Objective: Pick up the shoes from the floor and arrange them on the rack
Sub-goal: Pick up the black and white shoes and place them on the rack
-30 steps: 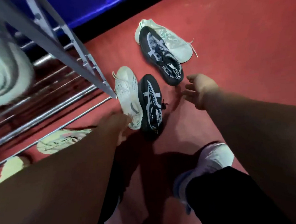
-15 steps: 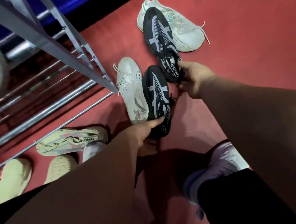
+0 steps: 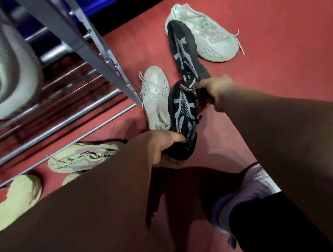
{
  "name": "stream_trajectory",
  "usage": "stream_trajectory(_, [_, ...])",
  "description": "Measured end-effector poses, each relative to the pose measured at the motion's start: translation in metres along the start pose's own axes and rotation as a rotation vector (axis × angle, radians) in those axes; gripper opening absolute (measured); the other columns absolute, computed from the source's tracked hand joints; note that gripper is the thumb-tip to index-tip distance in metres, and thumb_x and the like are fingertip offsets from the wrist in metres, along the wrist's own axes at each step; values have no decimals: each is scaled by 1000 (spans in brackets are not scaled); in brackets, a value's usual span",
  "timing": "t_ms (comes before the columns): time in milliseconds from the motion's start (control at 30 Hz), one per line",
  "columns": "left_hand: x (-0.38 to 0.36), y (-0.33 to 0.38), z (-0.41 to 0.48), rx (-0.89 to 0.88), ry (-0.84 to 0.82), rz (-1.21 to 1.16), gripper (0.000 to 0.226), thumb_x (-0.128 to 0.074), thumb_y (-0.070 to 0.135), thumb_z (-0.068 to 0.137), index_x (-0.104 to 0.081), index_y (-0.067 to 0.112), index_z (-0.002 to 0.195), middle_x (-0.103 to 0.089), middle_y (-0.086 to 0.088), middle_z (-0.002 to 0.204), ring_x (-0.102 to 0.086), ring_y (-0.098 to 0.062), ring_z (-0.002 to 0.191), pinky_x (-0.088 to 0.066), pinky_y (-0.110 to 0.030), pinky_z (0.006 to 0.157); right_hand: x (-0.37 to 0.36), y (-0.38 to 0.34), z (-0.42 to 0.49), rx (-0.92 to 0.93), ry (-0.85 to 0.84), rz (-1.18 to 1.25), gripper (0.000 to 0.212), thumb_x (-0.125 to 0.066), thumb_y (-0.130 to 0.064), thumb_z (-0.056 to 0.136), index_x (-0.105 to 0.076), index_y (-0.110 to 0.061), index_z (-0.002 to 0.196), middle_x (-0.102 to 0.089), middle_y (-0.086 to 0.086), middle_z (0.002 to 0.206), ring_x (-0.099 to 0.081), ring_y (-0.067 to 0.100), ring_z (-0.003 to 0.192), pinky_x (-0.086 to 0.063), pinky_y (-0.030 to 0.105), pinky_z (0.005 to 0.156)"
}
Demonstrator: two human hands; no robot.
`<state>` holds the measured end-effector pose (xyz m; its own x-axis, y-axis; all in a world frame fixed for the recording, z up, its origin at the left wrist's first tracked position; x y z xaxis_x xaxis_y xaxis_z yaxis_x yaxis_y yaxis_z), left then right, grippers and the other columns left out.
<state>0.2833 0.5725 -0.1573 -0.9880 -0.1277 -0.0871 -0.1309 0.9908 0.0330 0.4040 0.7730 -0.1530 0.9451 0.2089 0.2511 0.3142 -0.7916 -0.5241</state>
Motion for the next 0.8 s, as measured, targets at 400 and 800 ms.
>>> stream_trajectory(400, [45, 14, -124, -205, 242, 309, 19, -64, 28, 91, -60, 10, 95, -59, -10, 82, -56, -22, 66, -59, -41, 77, 68, -48, -121, -6, 39, -296, 17, -70, -17, 82, -72, -7, 96, -74, 17, 95, -70, 30, 70, -60, 40, 57])
stream_trajectory(800, [81, -42, -338, -571, 618, 395, 8, -71, 14, 72, -67, 7, 72, -62, -9, 70, -59, -22, 62, -43, -24, 50, 109, -33, -309, 197, 78, -127, 13, -69, -20, 81, -66, -11, 89, -71, 15, 91, -72, 33, 82, -60, 45, 72])
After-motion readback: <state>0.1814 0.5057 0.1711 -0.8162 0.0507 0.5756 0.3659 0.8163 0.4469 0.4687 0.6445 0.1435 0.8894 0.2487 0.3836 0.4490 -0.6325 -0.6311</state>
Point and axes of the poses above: each hand's wrist, its own z-axis towards the middle knuckle, its own x-axis out of the back of the hand, y = z × x, the point moved 8 cm from there along z, towards the middle knuckle
